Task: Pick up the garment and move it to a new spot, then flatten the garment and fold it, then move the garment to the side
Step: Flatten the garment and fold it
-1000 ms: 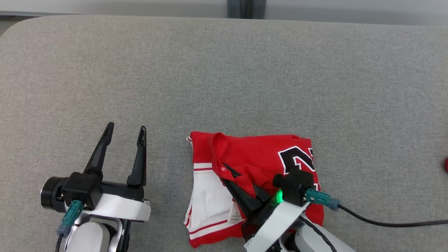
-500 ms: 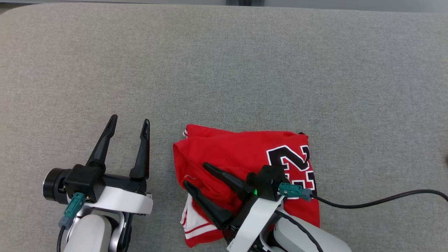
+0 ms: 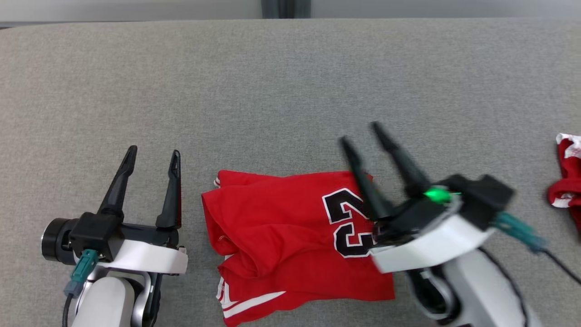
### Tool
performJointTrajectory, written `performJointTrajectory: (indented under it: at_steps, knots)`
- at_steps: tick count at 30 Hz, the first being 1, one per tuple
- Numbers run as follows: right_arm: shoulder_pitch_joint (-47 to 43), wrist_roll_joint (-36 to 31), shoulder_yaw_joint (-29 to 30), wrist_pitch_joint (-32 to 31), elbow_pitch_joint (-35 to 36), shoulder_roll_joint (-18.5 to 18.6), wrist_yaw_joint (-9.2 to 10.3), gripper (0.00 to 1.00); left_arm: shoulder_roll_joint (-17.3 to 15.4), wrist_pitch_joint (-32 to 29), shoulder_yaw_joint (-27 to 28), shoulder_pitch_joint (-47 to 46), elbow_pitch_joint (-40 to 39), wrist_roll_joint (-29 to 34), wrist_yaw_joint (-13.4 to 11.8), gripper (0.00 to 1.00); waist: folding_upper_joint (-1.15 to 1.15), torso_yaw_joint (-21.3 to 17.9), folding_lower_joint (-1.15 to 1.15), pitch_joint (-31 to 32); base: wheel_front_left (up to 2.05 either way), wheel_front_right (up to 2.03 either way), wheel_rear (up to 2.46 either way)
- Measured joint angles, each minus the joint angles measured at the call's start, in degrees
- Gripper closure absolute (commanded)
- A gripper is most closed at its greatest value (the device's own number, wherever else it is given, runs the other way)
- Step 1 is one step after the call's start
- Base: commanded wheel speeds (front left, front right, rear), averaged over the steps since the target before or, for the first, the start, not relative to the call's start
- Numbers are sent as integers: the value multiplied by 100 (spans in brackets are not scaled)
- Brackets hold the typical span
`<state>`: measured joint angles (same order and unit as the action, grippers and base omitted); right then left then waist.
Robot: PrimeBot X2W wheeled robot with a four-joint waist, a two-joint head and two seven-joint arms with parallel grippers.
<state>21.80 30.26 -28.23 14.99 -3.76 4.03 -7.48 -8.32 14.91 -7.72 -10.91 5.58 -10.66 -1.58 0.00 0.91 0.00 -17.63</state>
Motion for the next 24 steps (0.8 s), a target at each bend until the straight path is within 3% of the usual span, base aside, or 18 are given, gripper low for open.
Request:
performJointTrajectory:
  at_steps: [9, 16, 24]
  knots:
    - [-910, -944, 2239, -414, 726, 20, 0, 0, -114, 0, 82, 14, -166, 59, -77, 0, 0, -130, 0, 136, 0, 0, 0]
    - [-1360, -1510, 2930, -493, 638, 152, 0, 0, -181, -26, 99, 197, -304, 68, -154, 0, 0, -175, 0, 263, 0, 0, 0]
    - [-1960, -1723, 3171, -538, 375, 227, 0, 0, -188, -180, 31, 603, -490, 67, -243, 0, 0, -146, 0, 617, 0, 0, 0]
